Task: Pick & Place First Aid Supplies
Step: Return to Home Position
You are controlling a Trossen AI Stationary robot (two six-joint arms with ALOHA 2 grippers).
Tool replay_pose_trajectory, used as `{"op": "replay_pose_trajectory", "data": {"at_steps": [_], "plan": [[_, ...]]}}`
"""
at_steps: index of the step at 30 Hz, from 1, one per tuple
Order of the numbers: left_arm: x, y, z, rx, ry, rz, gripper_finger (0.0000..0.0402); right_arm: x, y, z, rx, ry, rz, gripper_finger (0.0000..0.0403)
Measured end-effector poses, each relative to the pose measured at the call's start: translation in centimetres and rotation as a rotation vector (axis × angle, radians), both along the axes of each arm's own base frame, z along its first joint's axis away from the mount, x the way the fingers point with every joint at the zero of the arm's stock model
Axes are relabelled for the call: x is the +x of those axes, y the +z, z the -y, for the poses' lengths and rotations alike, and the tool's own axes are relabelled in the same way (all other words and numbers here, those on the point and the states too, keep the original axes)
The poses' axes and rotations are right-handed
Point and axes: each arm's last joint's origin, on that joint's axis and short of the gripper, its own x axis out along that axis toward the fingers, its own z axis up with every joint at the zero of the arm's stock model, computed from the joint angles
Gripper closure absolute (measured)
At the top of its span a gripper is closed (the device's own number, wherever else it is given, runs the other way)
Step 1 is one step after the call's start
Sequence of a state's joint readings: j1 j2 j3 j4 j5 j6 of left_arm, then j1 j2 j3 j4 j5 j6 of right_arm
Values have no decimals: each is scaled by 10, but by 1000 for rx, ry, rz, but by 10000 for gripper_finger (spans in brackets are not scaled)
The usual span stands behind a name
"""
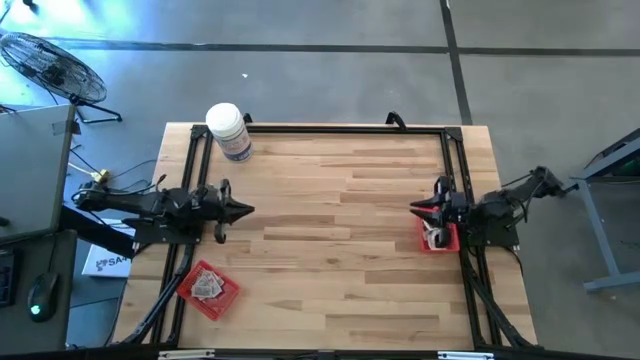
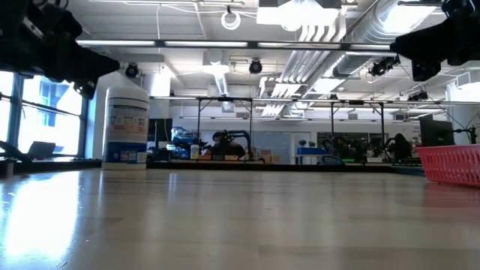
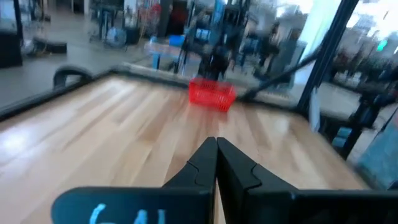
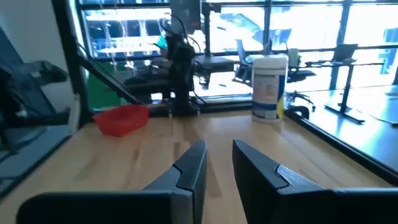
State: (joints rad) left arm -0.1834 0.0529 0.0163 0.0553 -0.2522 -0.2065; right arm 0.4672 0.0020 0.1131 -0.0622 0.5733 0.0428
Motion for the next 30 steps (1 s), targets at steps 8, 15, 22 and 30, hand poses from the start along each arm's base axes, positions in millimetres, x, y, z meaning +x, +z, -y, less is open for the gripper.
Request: {"op": "replay_pose_trajectory", "data": {"at_steps": [8, 15, 22, 30], "plan": [[1, -3, -1, 6, 29, -28, 401, 7, -20, -6, -41, 61, 30, 331], [1, -3, -1, 6, 28, -28, 401, 6, -15, -5, -35, 90, 86, 331], [2, -3, -1, 6, 28, -30, 401, 9, -19, 0, 45, 95, 50, 331], [2, -3, -1, 6, 28, -30, 401, 14, -25, 7, 38, 30, -17, 331]]}}
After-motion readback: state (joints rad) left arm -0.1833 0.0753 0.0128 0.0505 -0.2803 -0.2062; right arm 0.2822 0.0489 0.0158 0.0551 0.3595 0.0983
